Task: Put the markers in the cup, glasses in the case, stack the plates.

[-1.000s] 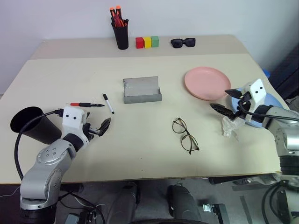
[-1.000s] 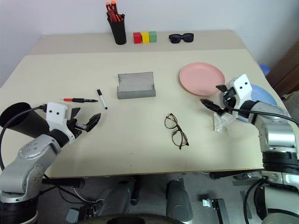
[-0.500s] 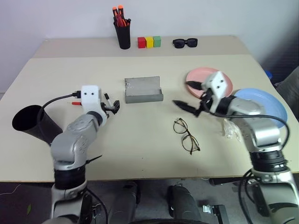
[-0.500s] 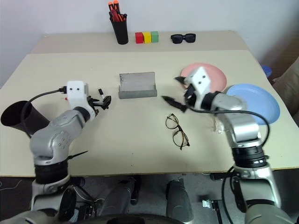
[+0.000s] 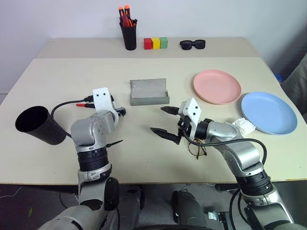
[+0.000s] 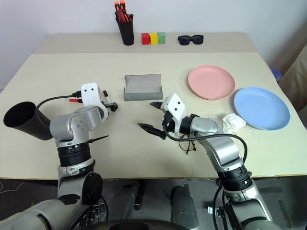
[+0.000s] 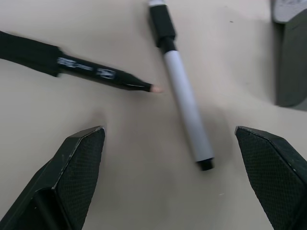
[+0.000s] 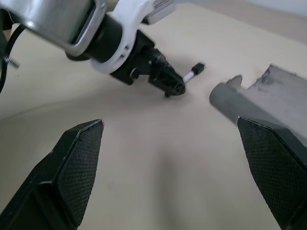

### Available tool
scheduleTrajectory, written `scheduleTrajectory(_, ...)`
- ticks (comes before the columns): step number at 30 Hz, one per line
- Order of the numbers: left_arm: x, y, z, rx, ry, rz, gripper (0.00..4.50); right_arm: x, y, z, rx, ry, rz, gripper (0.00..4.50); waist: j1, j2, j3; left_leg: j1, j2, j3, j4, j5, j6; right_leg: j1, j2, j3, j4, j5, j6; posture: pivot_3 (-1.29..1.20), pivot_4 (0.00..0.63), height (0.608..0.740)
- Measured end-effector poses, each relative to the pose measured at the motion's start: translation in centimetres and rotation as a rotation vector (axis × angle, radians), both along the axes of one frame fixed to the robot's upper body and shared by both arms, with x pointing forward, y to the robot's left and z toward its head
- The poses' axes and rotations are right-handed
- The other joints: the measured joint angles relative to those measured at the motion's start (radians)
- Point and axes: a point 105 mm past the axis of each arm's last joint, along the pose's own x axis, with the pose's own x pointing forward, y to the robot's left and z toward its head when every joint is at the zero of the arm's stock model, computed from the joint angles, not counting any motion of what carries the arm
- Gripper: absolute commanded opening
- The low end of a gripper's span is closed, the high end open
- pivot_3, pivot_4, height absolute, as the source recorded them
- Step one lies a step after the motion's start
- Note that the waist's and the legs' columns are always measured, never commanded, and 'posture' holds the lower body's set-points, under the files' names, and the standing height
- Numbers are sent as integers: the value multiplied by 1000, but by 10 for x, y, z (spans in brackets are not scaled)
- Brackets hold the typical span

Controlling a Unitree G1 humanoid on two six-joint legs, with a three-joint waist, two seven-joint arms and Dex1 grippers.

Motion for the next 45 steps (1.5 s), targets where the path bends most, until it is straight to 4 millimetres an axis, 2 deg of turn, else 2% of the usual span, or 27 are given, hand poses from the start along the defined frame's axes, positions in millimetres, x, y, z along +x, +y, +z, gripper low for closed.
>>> scheduleTrajectory(12,13,2,3,19,91,65,4456,-3,5,-5,-11,3,4,4500,-1,0,0,0,0,1,0,0,-1,0,0,0,1,0,0,0,150,740)
scheduleTrajectory(15,14,4,2,39,113,80,3676,-3,5,-5,-10,1,-2,4500,-4,0,0,1,0,1,0,0,-1,0,0,0,1,0,0,0,150,740)
scheduleTrajectory(22,14,5,2,72,144,101,131,-2,9,-2,0,-5,2,4500,-1,0,0,1,0,2,0,0,-1,1,0,0,1,0,0,0,150,740)
scheduleTrajectory(29,12,4,3,58,122,126,59,-2,9,-2,-4,3,-2,4500,-1,0,0,1,0,2,0,0,-1,0,0,0,1,0,0,0,150,740)
scheduleTrajectory(31,15,4,6,48,33,115,59,-1,10,-1,-5,0,0,4500,-2,0,0,1,0,2,0,0,-1,0,0,0,1,0,0,0,150,740)
scheduleTrajectory(33,19,7,20,82,-132,86,59,-1,11,1,-6,-5,3,4500,-2,-1,0,0,0,2,-1,1,-2,-1,0,0,1,1,0,0,150,740)
scheduleTrajectory(36,21,7,61,104,-386,71,59,0,12,4,-5,-14,6,4500,1,-1,0,0,1,2,-1,1,-2,-1,0,0,0,1,0,0,150,740)
scheduleTrajectory(39,8,33,99,166,-624,158,59,1,14,10,-2,-35,12,4500,-4,-1,0,0,1,2,-1,0,-2,-1,0,1,0,1,0,0,150,740)
scheduleTrajectory(43,-29,91,120,352,-789,380,59,4,15,17,5,-53,16,4500,-13,-1,0,0,1,1,-3,1,-2,-2,0,1,0,1,-1,0,150,740)
scheduleTrajectory(45,-52,113,127,485,-829,469,59,5,18,22,32,-56,24,4500,-16,-1,0,0,1,1,-2,1,-2,-2,0,1,0,1,-1,0,150,740)
